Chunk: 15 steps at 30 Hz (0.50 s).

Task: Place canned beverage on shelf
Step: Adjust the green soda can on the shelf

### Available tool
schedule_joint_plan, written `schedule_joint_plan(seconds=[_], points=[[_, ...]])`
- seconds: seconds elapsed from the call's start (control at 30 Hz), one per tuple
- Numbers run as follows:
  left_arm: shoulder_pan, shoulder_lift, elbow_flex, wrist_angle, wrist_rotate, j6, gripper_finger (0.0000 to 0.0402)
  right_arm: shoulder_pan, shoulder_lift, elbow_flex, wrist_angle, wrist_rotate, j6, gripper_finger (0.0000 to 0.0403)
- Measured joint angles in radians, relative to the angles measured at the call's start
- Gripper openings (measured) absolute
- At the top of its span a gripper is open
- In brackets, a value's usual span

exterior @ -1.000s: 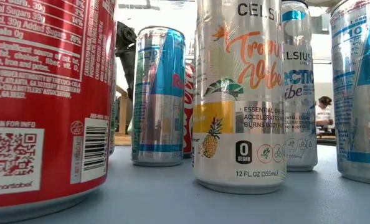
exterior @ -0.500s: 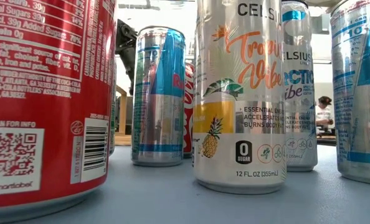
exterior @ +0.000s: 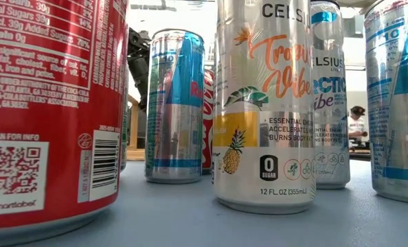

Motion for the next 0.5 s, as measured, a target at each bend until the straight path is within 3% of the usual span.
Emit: schedule_joint_plan(seconds=[0.37,0.5], points=[[0.0,-0.001,-0.002,-0.036,-0.017,0.04,0.0303,0.0,0.0,0.0,0.007,-0.008,-0.003,0.026],[0.001,-0.001,-0.002,-0.04,-0.011,0.054,0.0315,0.0,0.0,0.0,0.031,-0.092,-0.003,0.026]])
